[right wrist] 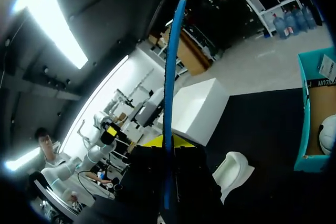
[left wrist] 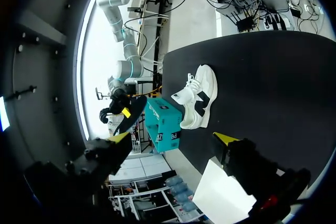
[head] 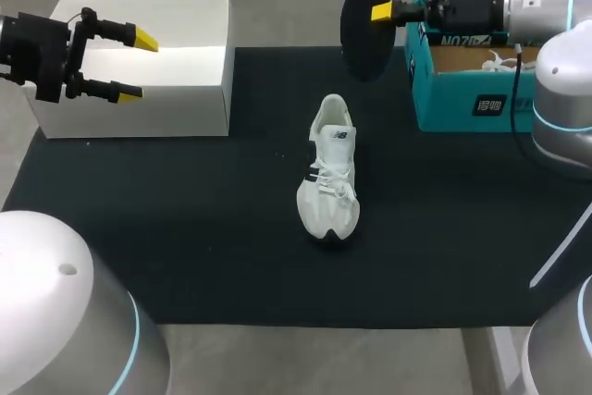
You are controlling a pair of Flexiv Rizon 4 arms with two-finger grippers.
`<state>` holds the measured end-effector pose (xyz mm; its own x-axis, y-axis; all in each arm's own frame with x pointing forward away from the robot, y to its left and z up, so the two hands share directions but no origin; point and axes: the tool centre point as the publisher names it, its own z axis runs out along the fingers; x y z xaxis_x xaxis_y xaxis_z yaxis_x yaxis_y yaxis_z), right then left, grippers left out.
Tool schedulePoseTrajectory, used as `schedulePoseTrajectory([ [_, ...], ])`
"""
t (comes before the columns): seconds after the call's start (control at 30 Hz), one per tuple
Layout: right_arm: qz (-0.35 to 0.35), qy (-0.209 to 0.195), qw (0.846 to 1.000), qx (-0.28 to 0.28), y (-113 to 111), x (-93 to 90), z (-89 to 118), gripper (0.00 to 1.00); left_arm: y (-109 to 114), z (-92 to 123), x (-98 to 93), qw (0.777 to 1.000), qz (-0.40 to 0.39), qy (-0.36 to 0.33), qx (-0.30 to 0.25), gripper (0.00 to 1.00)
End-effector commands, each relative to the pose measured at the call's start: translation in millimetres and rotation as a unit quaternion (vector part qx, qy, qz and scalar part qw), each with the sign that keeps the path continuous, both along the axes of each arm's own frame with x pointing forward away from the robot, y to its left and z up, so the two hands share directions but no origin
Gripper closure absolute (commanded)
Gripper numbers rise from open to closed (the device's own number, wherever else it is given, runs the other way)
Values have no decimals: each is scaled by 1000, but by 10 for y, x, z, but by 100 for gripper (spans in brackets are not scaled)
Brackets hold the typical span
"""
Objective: Take the shoe out of the shoebox, open the shoe tongue, remove and reinsert the insole, then place the shoe into the shoebox
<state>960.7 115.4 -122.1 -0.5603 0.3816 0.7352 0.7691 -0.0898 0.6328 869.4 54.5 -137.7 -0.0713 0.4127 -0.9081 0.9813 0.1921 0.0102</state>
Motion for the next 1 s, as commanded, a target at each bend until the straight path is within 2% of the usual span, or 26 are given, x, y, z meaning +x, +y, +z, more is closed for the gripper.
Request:
schedulePoseTrajectory([
  [0.03,14,-2,1000,0,13,118,-64,100,-1,1,1,1000,0,0,1,0],
  [0.2,28,-31,999,2,40,265,-168,100,-1,1,1,1000,0,0,1,0],
  [0.5,59,-45,997,-18,122,525,-428,100,-1,1,1,1000,0,0,1,0],
  [0.77,55,-48,997,-4,163,596,-664,100,-1,1,1,1000,0,0,1,0],
  [1.0,70,-36,997,-4,247,585,-888,100,-1,1,1,1000,0,0,1,0],
])
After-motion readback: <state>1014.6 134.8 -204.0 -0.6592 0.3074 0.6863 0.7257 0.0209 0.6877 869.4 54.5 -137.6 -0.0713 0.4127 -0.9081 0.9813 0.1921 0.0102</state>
